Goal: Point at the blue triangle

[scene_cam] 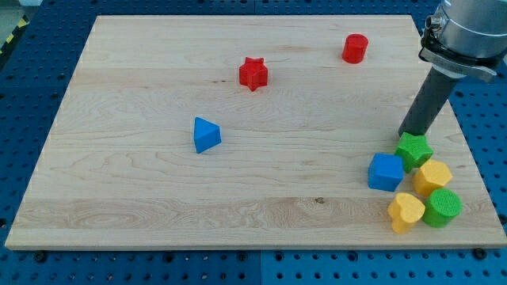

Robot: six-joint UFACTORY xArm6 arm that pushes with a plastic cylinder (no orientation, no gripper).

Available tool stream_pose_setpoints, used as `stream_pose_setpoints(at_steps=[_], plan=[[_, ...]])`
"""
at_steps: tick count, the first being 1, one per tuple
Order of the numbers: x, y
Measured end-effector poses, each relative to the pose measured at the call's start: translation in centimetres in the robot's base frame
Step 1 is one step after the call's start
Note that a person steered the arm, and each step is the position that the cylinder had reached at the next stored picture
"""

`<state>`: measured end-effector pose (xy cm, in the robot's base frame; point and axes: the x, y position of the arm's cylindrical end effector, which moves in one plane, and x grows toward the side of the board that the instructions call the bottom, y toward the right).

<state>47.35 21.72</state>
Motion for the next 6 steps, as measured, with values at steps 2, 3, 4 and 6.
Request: stream_pose_setpoints(at_steps=[2,3,4,6], plan=[[-4.0,-4.5],[-5.5,-11.3],[-5.6,-14.9],[-5.7,-20.6]])
